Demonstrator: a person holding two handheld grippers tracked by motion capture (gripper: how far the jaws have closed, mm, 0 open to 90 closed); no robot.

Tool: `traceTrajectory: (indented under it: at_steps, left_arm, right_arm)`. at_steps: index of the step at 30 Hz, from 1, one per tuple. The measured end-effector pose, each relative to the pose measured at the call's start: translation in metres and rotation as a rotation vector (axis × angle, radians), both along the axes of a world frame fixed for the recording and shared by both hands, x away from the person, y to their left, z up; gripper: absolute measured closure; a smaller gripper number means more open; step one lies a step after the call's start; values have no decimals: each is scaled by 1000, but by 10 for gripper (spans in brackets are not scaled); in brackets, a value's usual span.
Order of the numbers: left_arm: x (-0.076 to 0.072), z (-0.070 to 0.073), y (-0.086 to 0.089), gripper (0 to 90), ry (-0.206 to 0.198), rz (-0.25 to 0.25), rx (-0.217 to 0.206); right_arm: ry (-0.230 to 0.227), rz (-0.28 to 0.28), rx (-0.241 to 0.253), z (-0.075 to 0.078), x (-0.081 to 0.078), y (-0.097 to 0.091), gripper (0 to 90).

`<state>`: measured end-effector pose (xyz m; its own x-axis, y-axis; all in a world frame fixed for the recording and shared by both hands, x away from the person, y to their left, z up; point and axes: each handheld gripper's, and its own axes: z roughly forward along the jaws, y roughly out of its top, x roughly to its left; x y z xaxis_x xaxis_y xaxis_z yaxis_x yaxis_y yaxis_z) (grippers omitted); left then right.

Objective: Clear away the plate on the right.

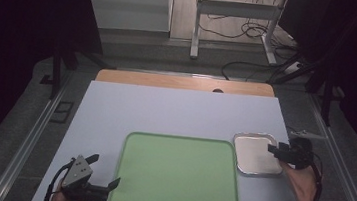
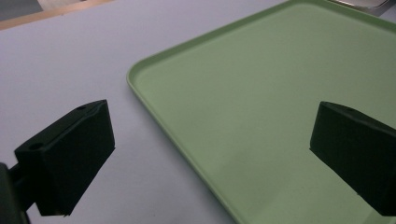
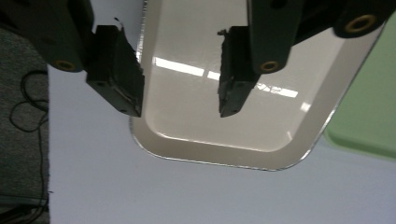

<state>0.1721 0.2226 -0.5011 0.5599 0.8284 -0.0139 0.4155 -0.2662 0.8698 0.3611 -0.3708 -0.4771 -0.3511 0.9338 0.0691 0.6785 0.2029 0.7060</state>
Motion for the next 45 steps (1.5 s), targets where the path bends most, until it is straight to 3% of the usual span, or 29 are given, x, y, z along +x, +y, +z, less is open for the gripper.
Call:
traceTrajectory:
  at_steps: [6,10,14,24,28,29,32,39,45]
  left_arm:
    - [0,0,0,0,2,0,-1]
    - [0,0,0,0,3,0,1]
    - [0,0,0,0,2,-1,1]
    - [1,0,0,0,4,-2,4]
    - [1,0,0,0,4,-3,5]
    - [1,0,0,0,4,-3,5]
    - [1,0,0,0,4,-3,4]
    - [0,0,0,0,1,-3,4]
    - [0,0,-1,0,-1,-4,5]
  right_arm:
    - [21,-27,-15,-3,5,-9,600]
    - [55,-51,6,-8,10,-15,654]
    - [113,-61,48,-15,17,-23,727]
    - [196,-71,123,-24,25,-31,842]
    - [234,-99,158,-25,27,-31,870]
    - [246,-119,186,-24,27,-33,885]
    - [242,-133,224,-22,25,-37,887]
    - [230,-149,248,-18,21,-38,887]
    - [189,-141,260,-11,17,-35,886]
